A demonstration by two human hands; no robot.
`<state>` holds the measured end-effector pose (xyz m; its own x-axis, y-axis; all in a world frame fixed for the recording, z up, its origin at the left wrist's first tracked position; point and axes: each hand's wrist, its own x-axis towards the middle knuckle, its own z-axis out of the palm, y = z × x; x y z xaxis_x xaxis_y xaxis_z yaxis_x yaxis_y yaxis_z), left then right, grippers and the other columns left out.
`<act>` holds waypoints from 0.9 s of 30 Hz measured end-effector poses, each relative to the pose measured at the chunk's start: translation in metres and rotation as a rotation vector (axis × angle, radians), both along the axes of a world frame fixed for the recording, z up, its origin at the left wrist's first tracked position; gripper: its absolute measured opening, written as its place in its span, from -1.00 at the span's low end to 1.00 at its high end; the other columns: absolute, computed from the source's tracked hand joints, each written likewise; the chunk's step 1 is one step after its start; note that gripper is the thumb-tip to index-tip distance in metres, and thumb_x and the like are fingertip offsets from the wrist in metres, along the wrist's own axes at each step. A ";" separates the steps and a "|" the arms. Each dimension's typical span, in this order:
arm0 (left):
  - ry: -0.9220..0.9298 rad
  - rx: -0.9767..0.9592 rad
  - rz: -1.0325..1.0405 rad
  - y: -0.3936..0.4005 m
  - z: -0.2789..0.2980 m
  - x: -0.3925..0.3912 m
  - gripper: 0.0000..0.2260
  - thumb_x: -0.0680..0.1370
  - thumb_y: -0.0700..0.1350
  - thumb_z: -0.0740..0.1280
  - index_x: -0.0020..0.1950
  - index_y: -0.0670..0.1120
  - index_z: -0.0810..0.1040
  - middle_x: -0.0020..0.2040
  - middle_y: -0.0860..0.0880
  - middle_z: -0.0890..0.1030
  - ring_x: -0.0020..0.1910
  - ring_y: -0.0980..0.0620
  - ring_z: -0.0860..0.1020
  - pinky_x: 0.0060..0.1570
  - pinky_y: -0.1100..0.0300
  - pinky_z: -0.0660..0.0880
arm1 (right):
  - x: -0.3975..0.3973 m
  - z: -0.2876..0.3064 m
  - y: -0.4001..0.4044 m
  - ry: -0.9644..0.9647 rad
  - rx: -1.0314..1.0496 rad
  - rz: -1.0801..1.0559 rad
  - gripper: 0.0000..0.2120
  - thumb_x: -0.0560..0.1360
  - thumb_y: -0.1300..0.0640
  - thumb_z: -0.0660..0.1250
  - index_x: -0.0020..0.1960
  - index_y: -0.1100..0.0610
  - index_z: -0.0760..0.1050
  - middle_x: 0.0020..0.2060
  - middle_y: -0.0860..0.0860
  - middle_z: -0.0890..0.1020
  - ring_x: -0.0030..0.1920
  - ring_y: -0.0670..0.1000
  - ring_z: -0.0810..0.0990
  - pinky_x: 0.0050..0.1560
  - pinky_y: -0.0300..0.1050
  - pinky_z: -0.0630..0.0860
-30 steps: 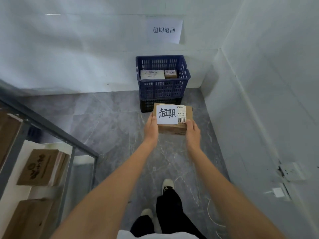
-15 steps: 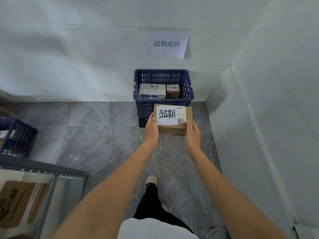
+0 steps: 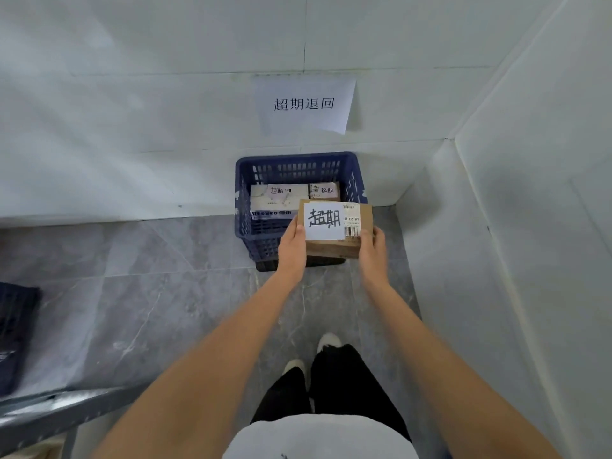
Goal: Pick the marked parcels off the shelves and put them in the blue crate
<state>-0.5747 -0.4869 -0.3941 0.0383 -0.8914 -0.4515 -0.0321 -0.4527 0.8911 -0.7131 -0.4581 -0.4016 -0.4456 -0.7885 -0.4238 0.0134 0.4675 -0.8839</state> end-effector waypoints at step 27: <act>-0.078 0.418 0.118 -0.288 -0.325 -0.101 -0.69 0.67 -0.16 0.14 0.38 -0.03 0.50 0.25 0.01 0.60 0.19 0.05 0.52 0.23 0.22 0.39 | -0.100 -0.327 -0.296 -0.171 0.391 -0.009 -0.62 0.66 0.19 0.07 0.45 0.11 0.37 0.27 0.07 0.56 0.24 0.06 0.51 0.27 -0.07 0.41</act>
